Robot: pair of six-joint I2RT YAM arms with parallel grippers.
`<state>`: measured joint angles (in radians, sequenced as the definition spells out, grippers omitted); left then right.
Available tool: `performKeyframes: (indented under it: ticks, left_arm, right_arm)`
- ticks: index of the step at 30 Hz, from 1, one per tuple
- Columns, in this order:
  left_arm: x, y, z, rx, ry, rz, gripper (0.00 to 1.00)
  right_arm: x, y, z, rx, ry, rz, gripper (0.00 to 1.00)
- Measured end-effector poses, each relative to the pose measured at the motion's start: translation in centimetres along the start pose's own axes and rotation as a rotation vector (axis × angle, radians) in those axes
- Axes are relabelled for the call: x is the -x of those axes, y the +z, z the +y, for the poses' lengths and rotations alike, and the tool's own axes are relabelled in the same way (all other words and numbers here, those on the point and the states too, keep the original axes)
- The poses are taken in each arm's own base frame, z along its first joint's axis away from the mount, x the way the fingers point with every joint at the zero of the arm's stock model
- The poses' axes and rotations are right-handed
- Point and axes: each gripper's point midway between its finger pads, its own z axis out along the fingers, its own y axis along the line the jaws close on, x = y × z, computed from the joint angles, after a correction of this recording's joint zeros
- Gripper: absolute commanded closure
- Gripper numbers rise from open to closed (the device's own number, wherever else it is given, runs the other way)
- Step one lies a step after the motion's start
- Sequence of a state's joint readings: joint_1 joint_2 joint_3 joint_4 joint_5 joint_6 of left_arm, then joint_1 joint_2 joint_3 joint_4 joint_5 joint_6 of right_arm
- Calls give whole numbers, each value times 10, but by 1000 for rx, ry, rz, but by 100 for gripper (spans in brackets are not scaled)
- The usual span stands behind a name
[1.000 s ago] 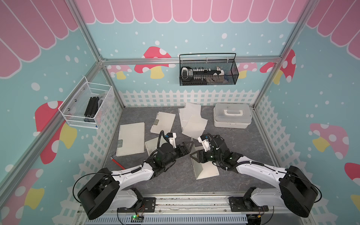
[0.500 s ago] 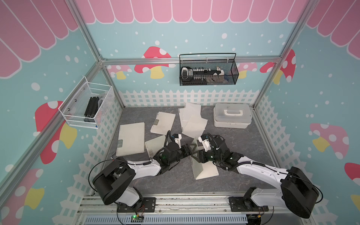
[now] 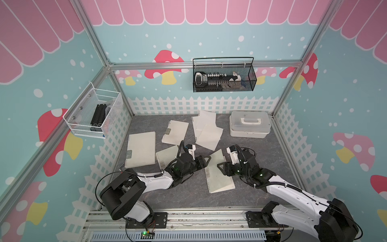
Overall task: Tear off pages from different notebooks
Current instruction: Open the notebook at the center of the board.
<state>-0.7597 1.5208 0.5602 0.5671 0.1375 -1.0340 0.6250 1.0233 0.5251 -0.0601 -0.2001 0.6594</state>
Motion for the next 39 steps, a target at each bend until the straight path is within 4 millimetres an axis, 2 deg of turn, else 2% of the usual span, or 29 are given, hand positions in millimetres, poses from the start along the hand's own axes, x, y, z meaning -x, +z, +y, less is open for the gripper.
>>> performKeyframes:
  ticks: [5,9,11,16,18,22,28,32,34,36,37,39]
  left_arm:
    - [3,-1,5,-3,-15,-7,17]
    - [6,-16,15,7,-24,-35,1]
    - [9,-25,11,-2,-21,-54,1]
    - [25,-50,-13,-70,-7,-126,1]
    - [27,-58,-15,-82,-4,-147,1]
    - [24,-69,-5,-58,-4,-167,2]
    - [20,-75,9,-9,8,-167,4]
    - [21,-77,11,3,19,-175,17]
    - [22,-77,14,15,24,-177,27]
    - [26,-79,21,38,29,-185,37]
    - [28,-81,23,45,28,-190,40]
    - [32,-85,28,65,37,-200,52]
  right_arm:
    - [-8,9,16,118,13,26,43]
    - [-10,18,36,213,8,42,43]
    - [-11,20,47,252,-10,43,42]
    - [-12,28,74,339,-49,69,41]
    - [-13,33,88,375,-75,91,41]
    - [-17,38,114,446,-126,117,38]
    - [-17,32,127,506,-168,109,37]
    - [-16,29,127,499,-184,93,37]
    - [-11,24,117,453,-179,65,36]
    - [-3,17,97,365,-150,25,33]
    - [2,14,83,315,-127,4,33]
    - [13,12,43,184,-56,-36,33]
